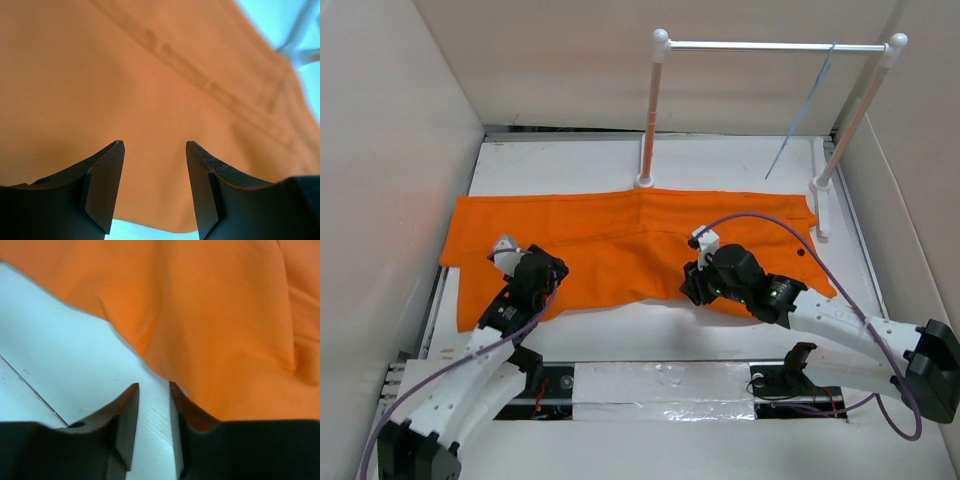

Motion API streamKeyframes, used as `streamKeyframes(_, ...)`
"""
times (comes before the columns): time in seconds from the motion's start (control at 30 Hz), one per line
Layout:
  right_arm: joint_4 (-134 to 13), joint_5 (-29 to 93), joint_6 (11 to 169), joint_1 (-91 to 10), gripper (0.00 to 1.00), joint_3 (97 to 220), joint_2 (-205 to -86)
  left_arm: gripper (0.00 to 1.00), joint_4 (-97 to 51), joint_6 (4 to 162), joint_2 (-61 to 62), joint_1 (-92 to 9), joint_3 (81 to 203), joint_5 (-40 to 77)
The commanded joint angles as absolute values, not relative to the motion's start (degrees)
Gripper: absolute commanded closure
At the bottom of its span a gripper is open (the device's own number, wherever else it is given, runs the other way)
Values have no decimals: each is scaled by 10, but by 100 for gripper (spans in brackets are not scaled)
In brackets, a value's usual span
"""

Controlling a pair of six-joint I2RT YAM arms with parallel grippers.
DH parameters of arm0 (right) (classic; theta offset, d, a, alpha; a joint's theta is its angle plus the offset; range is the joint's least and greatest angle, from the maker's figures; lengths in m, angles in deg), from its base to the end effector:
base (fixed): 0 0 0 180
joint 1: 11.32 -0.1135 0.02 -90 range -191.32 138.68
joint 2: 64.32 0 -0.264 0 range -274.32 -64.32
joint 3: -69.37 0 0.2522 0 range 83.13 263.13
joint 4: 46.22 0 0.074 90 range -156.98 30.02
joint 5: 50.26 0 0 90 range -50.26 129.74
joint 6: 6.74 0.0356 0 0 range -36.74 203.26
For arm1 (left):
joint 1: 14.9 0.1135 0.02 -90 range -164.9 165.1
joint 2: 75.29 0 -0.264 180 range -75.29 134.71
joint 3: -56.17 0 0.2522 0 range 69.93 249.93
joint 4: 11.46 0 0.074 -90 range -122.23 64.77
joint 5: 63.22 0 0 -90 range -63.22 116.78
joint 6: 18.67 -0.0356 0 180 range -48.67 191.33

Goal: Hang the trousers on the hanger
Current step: Flatten out the trousers at the center of the board.

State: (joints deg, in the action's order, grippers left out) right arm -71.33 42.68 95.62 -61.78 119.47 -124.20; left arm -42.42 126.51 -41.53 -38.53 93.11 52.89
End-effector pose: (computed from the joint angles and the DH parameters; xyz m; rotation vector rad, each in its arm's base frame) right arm 0.1452 0.1731 0.2363 -0.7013 2.1226 0.5589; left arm 0.1401 -0.0442 0.2248 -0.8158 1.8549 -0.4092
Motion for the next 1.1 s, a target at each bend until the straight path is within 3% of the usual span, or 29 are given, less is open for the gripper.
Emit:
streamKeyframes(0.0, -637, 379, 948, -623, 59, 1178, -1236, 50, -369, 1233, -325, -348, 912, 439)
streamKeyframes(0.33, -584, 368, 942, -642, 58, 1216, -1331, 53, -182, 1193, -180, -137, 892, 334)
streamKeyframes(0.63, -576, 402, 948, -642, 58, 1222, -1304, 58, -109, 1198, 38, -131, 973, 321)
streamKeyframes(0.87, -547, 435, 969, -642, 58, 1206, -1271, 57, -91, 1199, 99, -126, 1060, 285)
streamKeyframes(1.07, -545, 433, 964, -637, 58, 1200, -1236, 54, -175, 1169, 169, -173, 1184, 303)
